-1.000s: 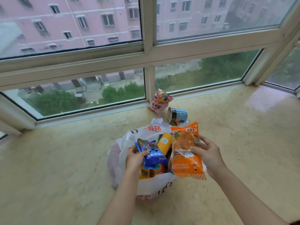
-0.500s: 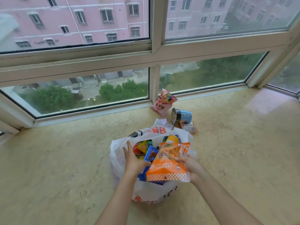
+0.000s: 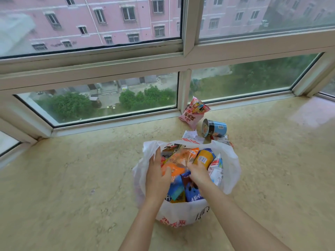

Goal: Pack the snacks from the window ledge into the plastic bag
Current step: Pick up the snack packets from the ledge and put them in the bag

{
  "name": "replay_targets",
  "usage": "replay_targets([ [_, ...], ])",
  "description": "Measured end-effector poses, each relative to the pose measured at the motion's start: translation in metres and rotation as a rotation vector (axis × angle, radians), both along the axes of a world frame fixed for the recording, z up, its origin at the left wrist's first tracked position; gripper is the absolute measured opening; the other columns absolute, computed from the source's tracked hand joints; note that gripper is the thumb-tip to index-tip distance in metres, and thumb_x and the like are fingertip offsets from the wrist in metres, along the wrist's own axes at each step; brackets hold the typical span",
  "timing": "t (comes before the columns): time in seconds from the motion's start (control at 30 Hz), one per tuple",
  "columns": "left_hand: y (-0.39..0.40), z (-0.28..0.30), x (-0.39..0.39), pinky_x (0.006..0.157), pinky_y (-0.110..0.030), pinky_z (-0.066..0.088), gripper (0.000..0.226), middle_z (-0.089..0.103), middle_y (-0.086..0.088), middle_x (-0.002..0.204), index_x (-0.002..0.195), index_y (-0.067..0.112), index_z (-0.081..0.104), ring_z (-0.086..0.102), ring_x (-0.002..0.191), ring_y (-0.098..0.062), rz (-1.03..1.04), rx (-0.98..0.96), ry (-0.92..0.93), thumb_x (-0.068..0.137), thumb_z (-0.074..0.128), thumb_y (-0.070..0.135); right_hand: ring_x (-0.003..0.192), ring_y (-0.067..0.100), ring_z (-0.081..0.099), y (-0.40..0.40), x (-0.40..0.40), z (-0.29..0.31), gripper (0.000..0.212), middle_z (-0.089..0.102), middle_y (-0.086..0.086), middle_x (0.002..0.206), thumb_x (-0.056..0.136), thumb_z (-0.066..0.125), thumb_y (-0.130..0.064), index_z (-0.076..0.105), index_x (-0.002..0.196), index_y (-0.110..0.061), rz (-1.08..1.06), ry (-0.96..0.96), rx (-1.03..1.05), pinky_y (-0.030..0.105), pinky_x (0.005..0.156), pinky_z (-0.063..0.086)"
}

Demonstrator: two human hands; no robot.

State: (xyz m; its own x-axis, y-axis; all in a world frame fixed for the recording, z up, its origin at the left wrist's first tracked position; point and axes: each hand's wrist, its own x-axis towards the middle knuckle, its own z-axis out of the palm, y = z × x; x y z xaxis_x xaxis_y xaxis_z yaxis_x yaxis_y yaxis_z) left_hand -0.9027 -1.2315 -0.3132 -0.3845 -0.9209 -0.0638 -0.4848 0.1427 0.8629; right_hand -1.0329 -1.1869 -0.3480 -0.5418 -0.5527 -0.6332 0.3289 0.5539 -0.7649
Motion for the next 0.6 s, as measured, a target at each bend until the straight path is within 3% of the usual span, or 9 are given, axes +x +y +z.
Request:
replay_targets([
  [0.07,0.005,-0.004,0.0,0.097,-0.012,0.031,0.064,0.035,0.003,0.147,0.149,0.03,0.023,0.038,0.129,-0.01,-0.046,-0.066,-0.083,0.093,0.051,0.017,0.131,0.023,0.043,0.01,-0.004,-0.003,0.048,0.045,0.004,0.145,0.098,0.047,-0.032,0.039,0.143,-0.015,0.234,0.332,0.068,0.038,0.106,0.036],
  [0.13,0.012,-0.008,-0.002,0.1,-0.016,0.026,0.062,0.032,0.002,0.15,0.15,0.025,0.023,0.031,0.135,-0.013,-0.093,-0.128,-0.128,0.094,0.052,0.027,0.137,0.021,0.035,0.024,-0.009,-0.003,0.051,0.038,0.004,0.15,0.098,0.048,-0.031,0.038,0.145,-0.014,0.314,0.471,0.088,0.035,0.11,0.029],
  [0.2,0.019,-0.015,-0.006,0.103,-0.017,0.026,0.065,0.026,0.007,0.154,0.151,0.028,0.016,0.025,0.139,-0.011,-0.155,-0.193,-0.162,0.095,0.049,0.038,0.138,0.018,0.033,0.041,-0.016,-0.003,0.049,0.037,0.003,0.151,0.097,0.049,-0.029,0.04,0.144,-0.015,0.357,0.588,0.066,0.034,0.112,0.027],
  [0.3,0.032,-0.022,-0.02,0.11,-0.024,0.029,0.074,-0.004,0.011,0.161,0.152,0.032,-0.005,0.012,0.145,-0.01,-0.213,-0.214,-0.268,0.097,0.042,0.048,0.14,0.013,0.029,0.068,-0.032,-0.001,0.047,0.037,-0.002,0.15,0.097,0.049,-0.031,0.042,0.143,-0.02,0.488,0.839,0.064,0.03,0.113,0.027],
  [0.37,0.042,-0.022,-0.035,0.111,-0.027,0.029,0.073,-0.009,0.009,0.16,0.152,0.031,-0.007,0.013,0.146,-0.012,-0.253,-0.249,-0.337,0.097,0.038,0.049,0.135,0.014,0.039,0.084,-0.047,0.003,0.045,0.046,-0.003,0.144,0.096,0.046,-0.035,0.048,0.138,-0.021,0.526,1.004,0.065,0.03,0.107,0.035],
  [0.47,0.052,-0.025,-0.064,0.108,-0.033,0.035,0.067,0.011,0.002,0.161,0.153,0.028,0.005,0.024,0.144,-0.018,-0.325,-0.315,-0.379,0.097,0.034,0.049,0.111,0.016,0.059,0.1,-0.074,0.011,0.047,0.063,-0.004,0.122,0.089,0.04,-0.04,0.061,0.124,-0.018,0.519,1.221,0.04,0.028,0.088,0.049],
  [0.6,0.046,-0.028,-0.116,0.097,-0.038,0.046,0.065,0.041,-0.005,0.149,0.148,0.025,0.027,0.042,0.135,-0.023,-0.438,-0.397,-0.443,0.09,0.031,0.052,0.097,0.021,0.066,0.101,-0.116,0.011,0.044,0.068,0.001,0.111,0.085,0.043,-0.035,0.066,0.115,-0.013,0.528,1.318,0.113,0.03,0.076,0.055],
])
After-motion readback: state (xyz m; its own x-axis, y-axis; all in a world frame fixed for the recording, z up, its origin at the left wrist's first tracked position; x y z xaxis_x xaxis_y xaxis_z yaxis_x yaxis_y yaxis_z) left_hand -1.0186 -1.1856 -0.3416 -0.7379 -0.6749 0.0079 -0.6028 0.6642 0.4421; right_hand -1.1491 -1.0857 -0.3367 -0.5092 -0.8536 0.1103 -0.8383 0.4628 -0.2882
